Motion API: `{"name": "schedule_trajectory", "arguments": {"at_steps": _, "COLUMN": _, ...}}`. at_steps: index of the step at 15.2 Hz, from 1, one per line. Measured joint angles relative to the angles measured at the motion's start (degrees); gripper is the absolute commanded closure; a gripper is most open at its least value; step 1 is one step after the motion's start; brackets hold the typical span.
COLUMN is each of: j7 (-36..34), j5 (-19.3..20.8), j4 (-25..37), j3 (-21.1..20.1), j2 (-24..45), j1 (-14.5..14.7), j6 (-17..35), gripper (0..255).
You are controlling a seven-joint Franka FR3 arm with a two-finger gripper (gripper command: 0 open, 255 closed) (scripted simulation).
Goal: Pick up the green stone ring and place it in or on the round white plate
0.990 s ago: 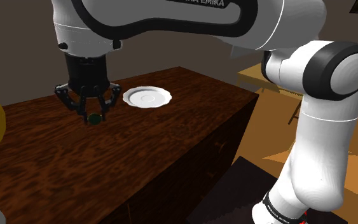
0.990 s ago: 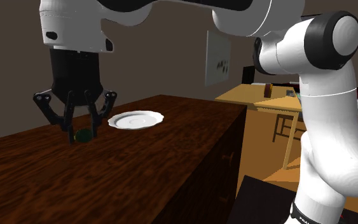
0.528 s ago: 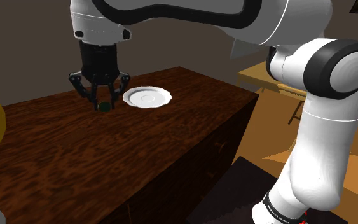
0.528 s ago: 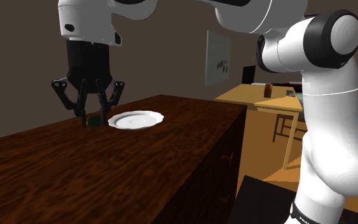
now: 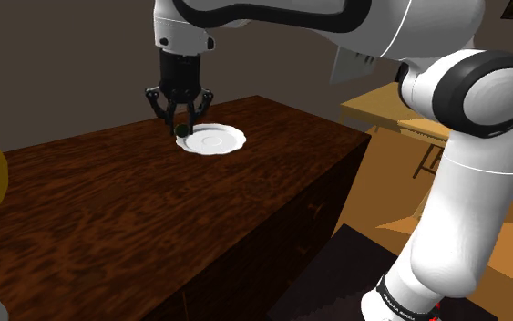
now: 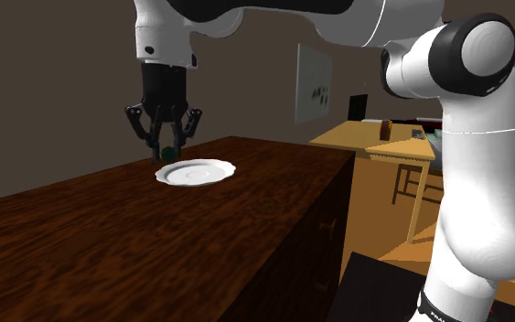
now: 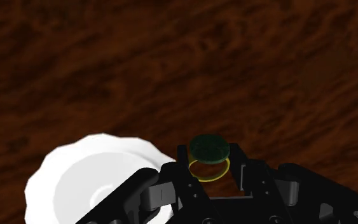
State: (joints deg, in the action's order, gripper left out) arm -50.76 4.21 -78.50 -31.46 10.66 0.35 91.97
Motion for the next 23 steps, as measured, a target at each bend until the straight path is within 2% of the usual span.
{"name": "schedule_trajectory", "arguments": {"at_steps": 10, "j7": 12.7, "j5": -1.0, "j4": 2.3, "j3": 4.8, "j2": 1.5, "j1": -7.9, "j6": -0.9, "gripper": 255}}
{"name": "schedule_trajectory", "arguments": {"at_steps": 13, "j7": 13.8, "j5": -1.0, "j4": 1.4, "j3": 5.2, "j2": 1.9, "j1": -8.6, "j6": 0.3, "gripper": 255}}
{"name": "schedule_trajectory", "arguments": {"at_steps": 23, "j7": 14.8, "j5": -2.1, "j4": -9.4, "j3": 5.5, "j2": -0.4, "j1": -9.7, "j6": 8.9, "gripper": 255}}
